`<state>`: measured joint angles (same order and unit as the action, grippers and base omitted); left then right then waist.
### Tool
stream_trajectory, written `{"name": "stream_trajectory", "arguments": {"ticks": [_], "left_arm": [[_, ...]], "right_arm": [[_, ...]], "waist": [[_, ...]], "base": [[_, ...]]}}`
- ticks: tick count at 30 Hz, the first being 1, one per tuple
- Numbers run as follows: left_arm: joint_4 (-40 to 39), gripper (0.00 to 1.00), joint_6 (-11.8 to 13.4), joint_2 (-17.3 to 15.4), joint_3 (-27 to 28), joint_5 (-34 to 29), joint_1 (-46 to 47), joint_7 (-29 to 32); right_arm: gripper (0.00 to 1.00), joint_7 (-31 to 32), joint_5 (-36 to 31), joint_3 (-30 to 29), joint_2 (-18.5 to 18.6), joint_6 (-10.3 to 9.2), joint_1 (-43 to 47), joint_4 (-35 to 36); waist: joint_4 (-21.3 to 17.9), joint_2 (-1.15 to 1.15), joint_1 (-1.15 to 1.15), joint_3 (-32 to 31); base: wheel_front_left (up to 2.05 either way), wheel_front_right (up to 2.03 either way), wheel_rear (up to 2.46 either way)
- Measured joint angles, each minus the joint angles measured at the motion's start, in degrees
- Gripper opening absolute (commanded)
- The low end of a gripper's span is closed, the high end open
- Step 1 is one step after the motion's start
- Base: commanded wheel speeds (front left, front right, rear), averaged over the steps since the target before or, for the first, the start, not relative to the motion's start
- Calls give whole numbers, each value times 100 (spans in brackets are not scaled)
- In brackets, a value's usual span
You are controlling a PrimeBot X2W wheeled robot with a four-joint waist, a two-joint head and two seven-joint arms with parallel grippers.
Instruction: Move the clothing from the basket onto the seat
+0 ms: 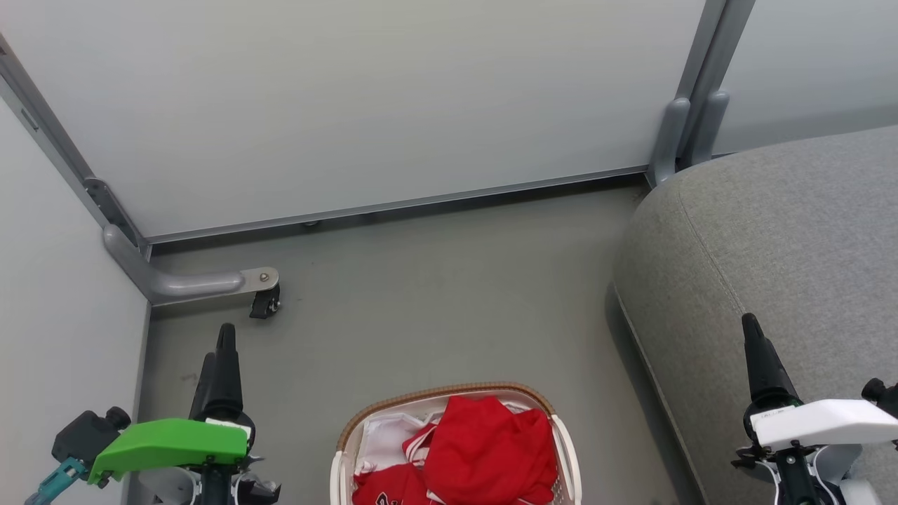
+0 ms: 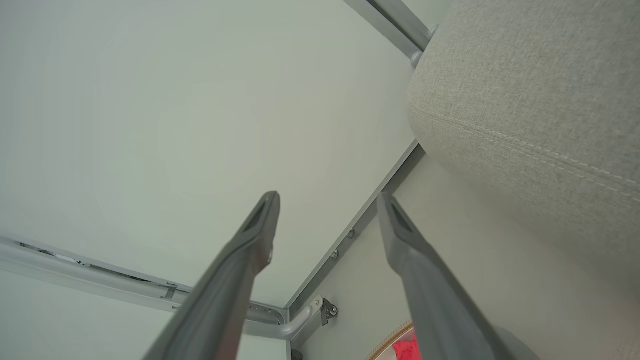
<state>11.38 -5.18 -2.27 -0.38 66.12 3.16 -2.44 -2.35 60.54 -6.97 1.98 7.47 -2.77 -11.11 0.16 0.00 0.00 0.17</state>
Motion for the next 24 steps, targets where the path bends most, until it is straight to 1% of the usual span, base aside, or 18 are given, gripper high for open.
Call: {"name": "stream_trajectory", "arguments": {"ticks": [12, 18, 24], "left_arm": [[-75, 100, 176, -5, -260, -1313, -29, -227], [-66, 100, 269, -9, -337, -1801, -79, -334], [-30, 100, 308, -12, -379, -2245, -96, -434]], "right_arm": [[100, -233, -1333, 118, 18, 0, 103, 133], [100, -331, -1848, 165, 23, 0, 116, 137], [100, -444, -2348, 209, 29, 0, 133, 170]], "waist": [[4, 0, 0, 7], [11, 0, 0, 7], [21, 0, 0, 9]], "base": [[0, 0, 0], [0, 0, 0], [0, 0, 0]]}}
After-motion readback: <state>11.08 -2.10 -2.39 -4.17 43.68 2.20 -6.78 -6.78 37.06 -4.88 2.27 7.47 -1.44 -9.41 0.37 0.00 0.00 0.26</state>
